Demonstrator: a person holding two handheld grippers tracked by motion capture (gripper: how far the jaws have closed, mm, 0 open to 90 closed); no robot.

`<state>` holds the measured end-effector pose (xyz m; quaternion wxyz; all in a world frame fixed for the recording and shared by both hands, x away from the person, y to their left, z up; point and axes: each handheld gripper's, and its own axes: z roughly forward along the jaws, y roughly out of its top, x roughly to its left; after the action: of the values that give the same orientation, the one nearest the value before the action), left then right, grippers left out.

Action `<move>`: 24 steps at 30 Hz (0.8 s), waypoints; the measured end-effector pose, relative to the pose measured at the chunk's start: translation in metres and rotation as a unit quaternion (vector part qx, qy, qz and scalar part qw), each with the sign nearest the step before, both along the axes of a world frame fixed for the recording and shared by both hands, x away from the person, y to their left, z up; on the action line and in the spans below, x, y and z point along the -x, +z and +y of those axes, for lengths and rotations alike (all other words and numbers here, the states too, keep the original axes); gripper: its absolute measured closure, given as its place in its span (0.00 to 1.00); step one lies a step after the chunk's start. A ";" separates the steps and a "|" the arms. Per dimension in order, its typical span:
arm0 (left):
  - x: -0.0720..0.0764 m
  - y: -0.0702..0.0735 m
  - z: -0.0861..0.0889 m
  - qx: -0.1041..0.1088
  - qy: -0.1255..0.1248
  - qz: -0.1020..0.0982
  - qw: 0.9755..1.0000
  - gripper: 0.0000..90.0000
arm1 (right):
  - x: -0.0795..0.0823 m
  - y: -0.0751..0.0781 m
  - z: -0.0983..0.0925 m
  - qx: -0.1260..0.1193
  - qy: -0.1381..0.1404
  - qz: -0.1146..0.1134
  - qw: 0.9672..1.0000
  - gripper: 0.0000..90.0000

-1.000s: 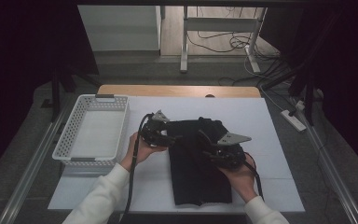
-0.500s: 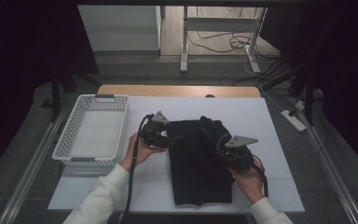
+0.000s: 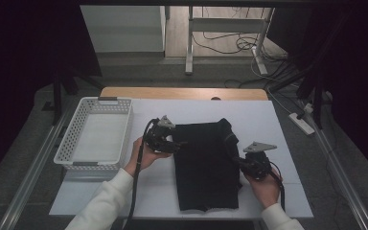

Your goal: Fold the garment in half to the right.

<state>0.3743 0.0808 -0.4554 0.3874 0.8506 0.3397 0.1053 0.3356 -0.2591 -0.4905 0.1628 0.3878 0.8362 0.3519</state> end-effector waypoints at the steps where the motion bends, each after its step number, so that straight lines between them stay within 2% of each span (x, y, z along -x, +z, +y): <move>1: 0.000 0.000 0.000 0.000 0.000 0.000 1.000 0.34 | 0.000 -0.001 -0.002 -0.002 0.000 0.003 1.000 0.95; 3: 0.000 0.000 0.000 -0.002 0.000 0.000 1.000 0.34 | 0.001 -0.002 -0.003 -0.005 0.002 0.001 1.000 0.91; 6: -0.001 0.000 0.000 -0.004 -0.002 0.000 1.000 0.34 | 0.002 0.000 -0.001 -0.004 0.005 -0.015 1.000 0.77; 12: 0.000 0.001 0.001 -0.001 0.000 -0.002 1.000 0.33 | -0.001 0.008 0.005 -0.012 0.002 -0.042 0.999 0.63; 15: 0.000 0.002 0.001 0.000 -0.001 -0.004 1.000 0.33 | -0.007 0.014 0.009 -0.019 -0.003 -0.054 0.998 0.58; 18: 0.000 0.002 0.001 0.002 0.000 -0.005 1.000 0.33 | -0.015 0.019 0.015 -0.014 0.001 -0.067 0.998 0.55; 24: 0.000 0.003 0.002 0.003 -0.002 -0.007 1.000 0.33 | -0.034 0.020 0.022 -0.012 0.002 -0.072 0.997 0.53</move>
<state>0.3741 0.0824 -0.4523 0.3924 0.8493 0.3357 0.1095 0.3698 -0.2369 -0.4709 0.2174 0.3611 0.8189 0.3895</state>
